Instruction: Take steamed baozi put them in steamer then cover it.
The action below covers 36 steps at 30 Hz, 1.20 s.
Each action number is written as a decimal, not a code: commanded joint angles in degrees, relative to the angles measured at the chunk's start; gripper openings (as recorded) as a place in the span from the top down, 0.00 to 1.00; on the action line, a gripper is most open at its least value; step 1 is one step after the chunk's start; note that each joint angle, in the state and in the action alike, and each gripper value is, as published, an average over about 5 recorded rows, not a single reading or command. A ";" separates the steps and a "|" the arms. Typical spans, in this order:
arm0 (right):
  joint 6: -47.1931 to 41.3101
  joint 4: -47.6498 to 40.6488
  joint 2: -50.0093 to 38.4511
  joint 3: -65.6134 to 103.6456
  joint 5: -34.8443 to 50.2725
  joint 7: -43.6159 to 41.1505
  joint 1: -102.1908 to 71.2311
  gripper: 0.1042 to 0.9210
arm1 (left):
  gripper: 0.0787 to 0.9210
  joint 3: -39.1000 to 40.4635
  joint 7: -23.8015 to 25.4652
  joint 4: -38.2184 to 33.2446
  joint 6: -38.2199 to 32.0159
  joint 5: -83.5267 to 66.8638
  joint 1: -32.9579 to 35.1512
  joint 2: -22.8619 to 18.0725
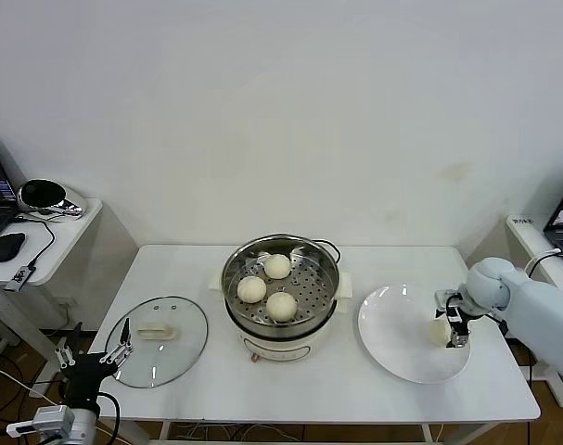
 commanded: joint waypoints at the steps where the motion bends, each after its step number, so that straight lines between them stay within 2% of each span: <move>1: 0.19 -1.79 1.38 1.52 -1.48 -0.60 -1.61 0.27 | 0.12 0.08 0.03 0.04 -0.01 -0.01 -0.05 -0.06; 12: 0.83 0.50 -0.42 -1.25 0.52 -2.79 3.31 0.45 | 0.12 -0.01 -0.02 -0.40 0.02 -0.05 -0.12 -0.03; 17: -0.91 5.10 -2.89 -7.74 6.39 -3.09 14.12 0.54 | 0.12 0.01 -0.02 -0.62 0.11 -0.06 -0.28 0.12; 21: -2.71 8.08 -2.65 -16.18 13.18 -3.29 27.32 0.53 | 0.12 0.32 0.00 -0.59 0.13 -0.07 -0.49 0.22; 28: -9.33 13.42 6.02 -35.14 31.10 -0.42 53.53 0.52 | 0.12 1.14 0.01 -0.13 0.26 -0.03 -1.19 0.43; 32: -13.47 14.29 13.68 -39.16 40.07 2.34 59.33 0.52 | 0.12 1.47 0.00 0.25 0.35 -0.03 -1.67 0.64; 36: -18.11 13.51 20.20 -40.78 45.31 6.14 58.77 0.51 | 0.12 1.34 -0.01 0.39 0.33 -0.17 -1.89 0.75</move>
